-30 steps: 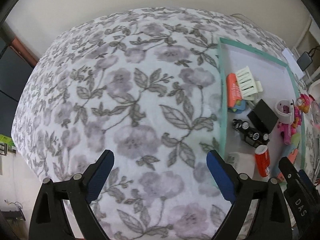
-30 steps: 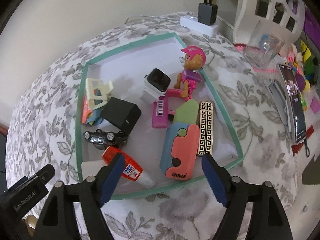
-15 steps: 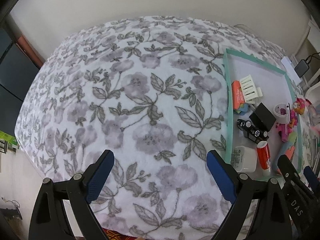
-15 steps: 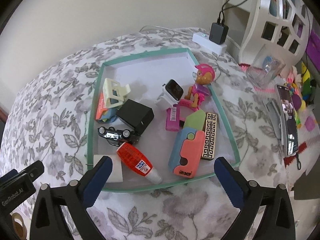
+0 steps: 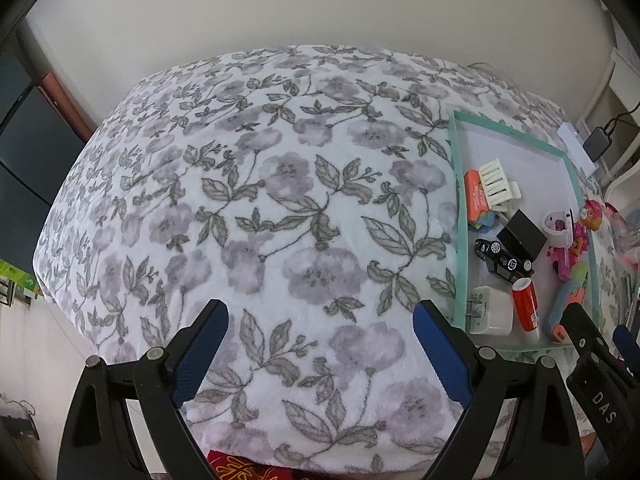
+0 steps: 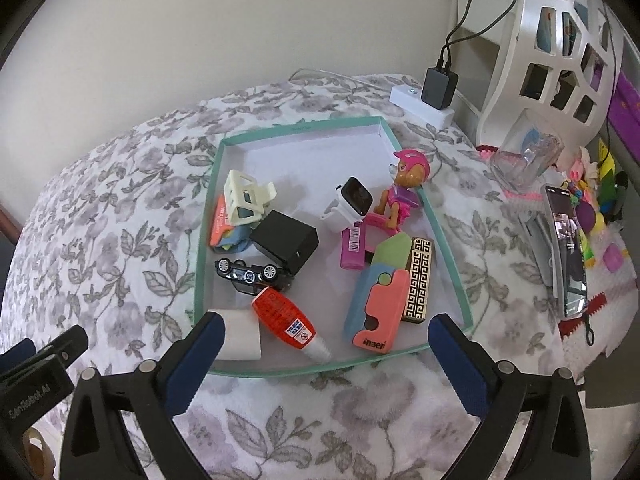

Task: Organize rigid objects

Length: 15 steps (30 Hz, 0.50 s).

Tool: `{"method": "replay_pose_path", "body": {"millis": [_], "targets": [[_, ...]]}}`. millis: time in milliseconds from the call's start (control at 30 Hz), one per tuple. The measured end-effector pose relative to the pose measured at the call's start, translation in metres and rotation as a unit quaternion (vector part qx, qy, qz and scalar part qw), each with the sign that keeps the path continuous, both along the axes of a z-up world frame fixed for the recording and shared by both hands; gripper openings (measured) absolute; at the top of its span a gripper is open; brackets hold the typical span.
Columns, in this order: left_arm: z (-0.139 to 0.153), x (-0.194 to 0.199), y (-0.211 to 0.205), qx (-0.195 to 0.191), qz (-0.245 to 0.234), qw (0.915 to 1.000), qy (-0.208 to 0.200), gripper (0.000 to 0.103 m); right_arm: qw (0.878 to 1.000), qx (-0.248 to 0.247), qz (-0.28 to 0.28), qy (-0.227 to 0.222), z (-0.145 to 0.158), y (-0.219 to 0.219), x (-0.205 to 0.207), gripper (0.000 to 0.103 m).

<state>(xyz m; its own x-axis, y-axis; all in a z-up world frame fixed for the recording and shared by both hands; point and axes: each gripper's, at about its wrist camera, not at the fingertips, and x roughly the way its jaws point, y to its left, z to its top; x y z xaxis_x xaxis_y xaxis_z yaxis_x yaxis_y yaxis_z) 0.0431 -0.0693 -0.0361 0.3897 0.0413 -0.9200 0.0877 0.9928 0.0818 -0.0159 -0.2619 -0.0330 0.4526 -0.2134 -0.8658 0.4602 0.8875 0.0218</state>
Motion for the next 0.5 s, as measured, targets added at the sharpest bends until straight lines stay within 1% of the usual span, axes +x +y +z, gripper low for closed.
{"method": "replay_pose_path", "body": {"millis": [500], "targets": [[0.005, -0.002, -0.001, 0.006, 0.005, 0.9999, -0.014, 0.094, 1.000, -0.006, 0.014, -0.012, 0.012, 0.012, -0.005, 0.103]]}}
